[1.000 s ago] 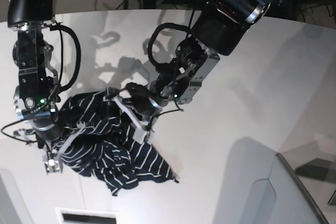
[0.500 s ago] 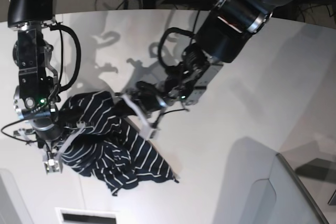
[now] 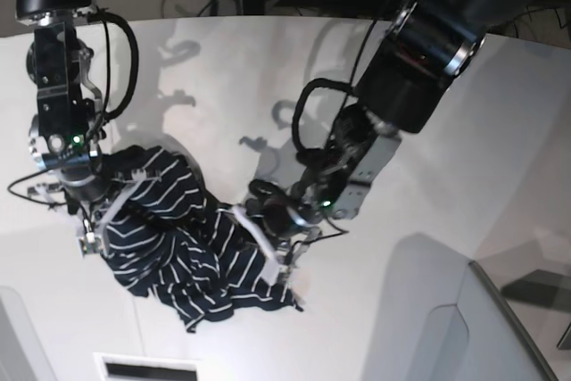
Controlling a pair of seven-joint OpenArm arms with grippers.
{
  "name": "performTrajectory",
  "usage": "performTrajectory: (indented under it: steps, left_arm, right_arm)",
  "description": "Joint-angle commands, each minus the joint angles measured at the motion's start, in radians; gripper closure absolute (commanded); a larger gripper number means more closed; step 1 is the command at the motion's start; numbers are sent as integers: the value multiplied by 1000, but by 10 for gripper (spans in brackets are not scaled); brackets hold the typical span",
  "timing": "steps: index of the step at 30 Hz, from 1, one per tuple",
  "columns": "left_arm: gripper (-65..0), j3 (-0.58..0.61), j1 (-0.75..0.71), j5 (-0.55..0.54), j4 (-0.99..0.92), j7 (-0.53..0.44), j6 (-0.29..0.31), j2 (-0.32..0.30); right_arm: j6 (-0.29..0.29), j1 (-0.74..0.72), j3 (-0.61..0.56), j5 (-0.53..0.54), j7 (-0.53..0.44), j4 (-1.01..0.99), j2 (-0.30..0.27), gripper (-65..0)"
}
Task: Layout the t-shirt on the table in an organized manner, then fold the t-shirt properly
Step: 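Release the left gripper and lift it away from the shirt, then lift the shirt with the right gripper and drag it sideways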
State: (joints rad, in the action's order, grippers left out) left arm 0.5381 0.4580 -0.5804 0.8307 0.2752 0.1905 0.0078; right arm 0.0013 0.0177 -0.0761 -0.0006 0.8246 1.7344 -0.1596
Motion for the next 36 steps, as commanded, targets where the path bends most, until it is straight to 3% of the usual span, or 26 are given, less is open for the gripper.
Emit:
performTrajectory:
  steps: [1,5,8,11,15,19,22,26,28,32,36]
  left_arm:
    - [-23,1,38,30,-18,-17,16,41]
    - [-160,1,101,179,-169,-136,16,122]
    - [-216,9,146,205,-268,-218,20,148]
    - [-229,24,175,205,-345,-253,22,149]
    - [-227,136,173,205,-391,-296,19,149]
    - [-224,188,129,204,-402,-294,19,145]
    - [-222,185,95,198,-400,-294,17,83]
    - [-222,181,23,195,-311,-287,17,-44]
    - [-222,121,-40,195,-216,-285,17,-114]
    - [-222,-106,-195,196,-20,-279,17,-193]
    - [-222,-295,-327,201,209,-167,19,-223]
  right_arm:
    - [-2,-5,2,0,-21,23,-5,0]
    - [-2,44,-1,1,-21,48,-5,0]
    - [-2,87,3,1,-21,80,-5,0]
    - [-2,104,8,0,-21,77,-5,0]
    - [-4,141,9,-2,-21,74,-5,0]
    - [-7,163,14,-3,-21,29,-5,-2]
    - [-7,147,95,0,-21,-47,27,-57]
    - [-2,115,174,-3,-21,-89,42,-333]
    - [-2,106,174,-3,-23,-75,38,-446]
    - [-1,94,108,-3,-64,-9,15,-467]
    - [1,52,-70,-3,-77,28,-10,-468]
